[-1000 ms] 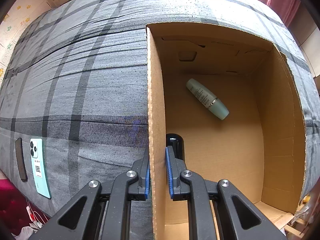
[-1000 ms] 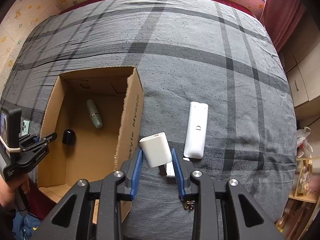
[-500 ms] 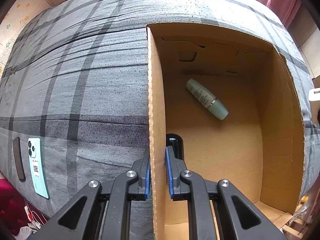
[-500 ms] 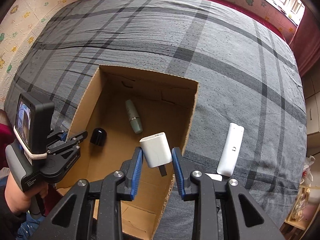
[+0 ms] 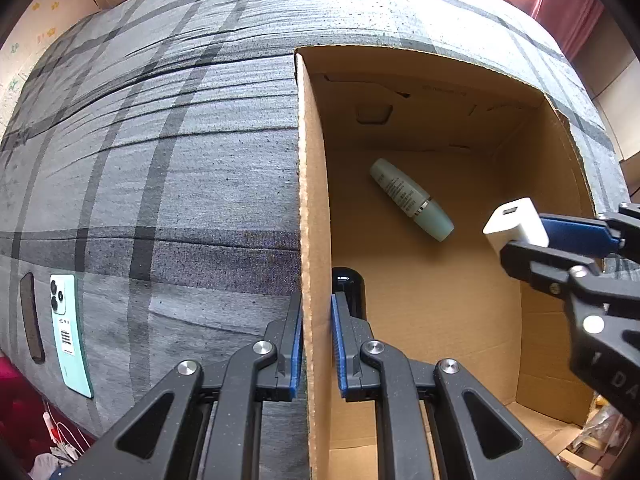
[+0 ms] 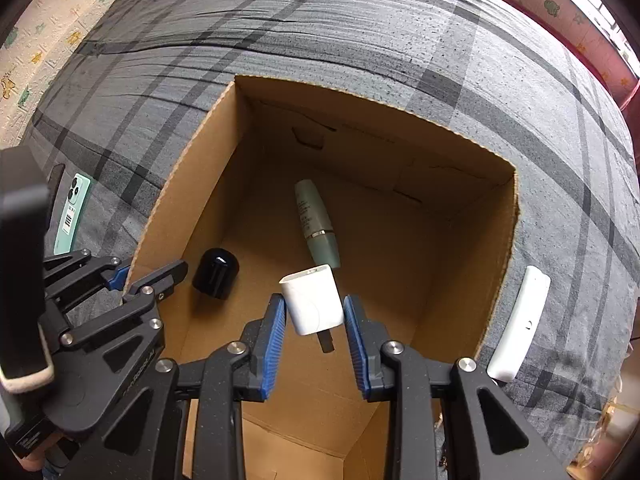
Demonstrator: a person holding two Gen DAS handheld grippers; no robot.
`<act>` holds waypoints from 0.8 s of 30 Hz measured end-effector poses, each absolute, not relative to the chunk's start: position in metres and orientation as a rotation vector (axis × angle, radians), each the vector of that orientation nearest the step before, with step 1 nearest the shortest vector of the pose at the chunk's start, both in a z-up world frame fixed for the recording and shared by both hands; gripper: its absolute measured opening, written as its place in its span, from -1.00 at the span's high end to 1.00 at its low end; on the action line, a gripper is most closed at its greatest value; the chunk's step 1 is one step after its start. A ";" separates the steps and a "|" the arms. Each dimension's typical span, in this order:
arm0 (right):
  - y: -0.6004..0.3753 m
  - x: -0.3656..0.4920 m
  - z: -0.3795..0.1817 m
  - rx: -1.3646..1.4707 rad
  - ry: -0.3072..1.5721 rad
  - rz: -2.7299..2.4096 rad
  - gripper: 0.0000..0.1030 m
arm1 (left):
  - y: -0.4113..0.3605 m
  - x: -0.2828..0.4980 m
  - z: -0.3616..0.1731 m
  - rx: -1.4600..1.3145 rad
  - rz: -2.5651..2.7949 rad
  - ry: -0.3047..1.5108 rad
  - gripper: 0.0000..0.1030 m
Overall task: Organize rigid objects
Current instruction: 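Carry the small white charger with the right gripper into the box, then open the right gripper to drop the small charger in the box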
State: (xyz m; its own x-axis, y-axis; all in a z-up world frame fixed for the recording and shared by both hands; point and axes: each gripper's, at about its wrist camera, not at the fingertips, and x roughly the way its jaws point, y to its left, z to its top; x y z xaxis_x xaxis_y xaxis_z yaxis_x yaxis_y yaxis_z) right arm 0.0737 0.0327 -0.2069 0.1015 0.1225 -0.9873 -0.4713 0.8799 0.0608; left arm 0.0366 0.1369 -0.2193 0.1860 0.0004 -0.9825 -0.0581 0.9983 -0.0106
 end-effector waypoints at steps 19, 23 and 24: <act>0.051 0.087 -0.273 -0.259 1.502 0.431 0.37 | 0.137 0.035 -0.218 -0.062 0.036 1.377 0.73; 0.048 0.088 -0.278 -0.249 1.510 0.438 0.37 | 0.137 0.035 -0.218 -0.060 0.036 1.376 0.73; 0.049 0.088 -0.279 -0.248 1.510 0.440 0.37 | 0.137 0.035 -0.218 -0.061 0.037 1.375 0.73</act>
